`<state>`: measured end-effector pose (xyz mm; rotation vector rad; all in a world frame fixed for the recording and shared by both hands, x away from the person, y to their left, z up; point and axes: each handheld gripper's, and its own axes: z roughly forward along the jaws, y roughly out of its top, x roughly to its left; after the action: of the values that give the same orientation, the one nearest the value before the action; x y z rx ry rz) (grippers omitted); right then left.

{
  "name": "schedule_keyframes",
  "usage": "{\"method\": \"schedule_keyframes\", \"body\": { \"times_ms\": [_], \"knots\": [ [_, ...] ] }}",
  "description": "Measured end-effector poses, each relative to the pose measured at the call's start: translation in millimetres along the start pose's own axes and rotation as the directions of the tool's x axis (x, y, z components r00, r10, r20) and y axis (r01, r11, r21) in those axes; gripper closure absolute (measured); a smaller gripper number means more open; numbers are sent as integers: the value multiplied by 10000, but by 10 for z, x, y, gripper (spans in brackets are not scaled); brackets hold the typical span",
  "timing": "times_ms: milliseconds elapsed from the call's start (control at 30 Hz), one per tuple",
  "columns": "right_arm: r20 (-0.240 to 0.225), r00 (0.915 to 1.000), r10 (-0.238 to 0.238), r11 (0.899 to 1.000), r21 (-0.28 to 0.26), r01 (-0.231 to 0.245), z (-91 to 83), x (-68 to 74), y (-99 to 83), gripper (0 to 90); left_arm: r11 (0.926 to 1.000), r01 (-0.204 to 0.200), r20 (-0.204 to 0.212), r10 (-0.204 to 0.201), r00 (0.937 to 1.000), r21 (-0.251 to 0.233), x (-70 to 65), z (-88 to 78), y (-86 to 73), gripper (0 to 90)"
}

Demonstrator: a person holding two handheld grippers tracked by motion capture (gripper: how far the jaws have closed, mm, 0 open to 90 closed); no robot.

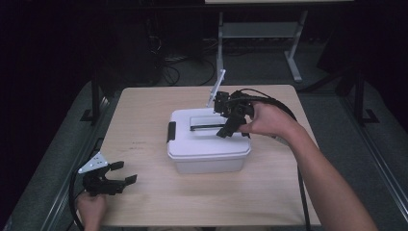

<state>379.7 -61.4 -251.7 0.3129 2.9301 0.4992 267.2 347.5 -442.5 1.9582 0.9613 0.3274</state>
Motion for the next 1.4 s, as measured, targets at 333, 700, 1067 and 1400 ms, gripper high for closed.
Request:
{"method": "schedule_keyframes", "body": {
  "times_ms": [333, 700, 1067, 1400],
  "knots": [
    [3, 9999, -105, 9999, 102, 105, 134, -46, 107, 355, 10000, -16, 12, 16, 10000, -6, -7, 4, 1, 156],
    [-271, 9989, -384, 9991, 170, 389, 264, -65, 220, 497, 10000, -85, -45, 85, 10000, -3, -7, 3, 7, 155],
    [-324, 9976, -605, 9975, 340, 616, 390, -109, 292, 669, 10000, -41, -56, 41, 10000, 54, -4, 3, 0, 155],
    [-389, 9966, -724, 9972, 147, 730, 382, -178, 278, 769, 10000, -5, -24, 5, 10000, 37, -2, 6, -1, 156]
  ]
}}
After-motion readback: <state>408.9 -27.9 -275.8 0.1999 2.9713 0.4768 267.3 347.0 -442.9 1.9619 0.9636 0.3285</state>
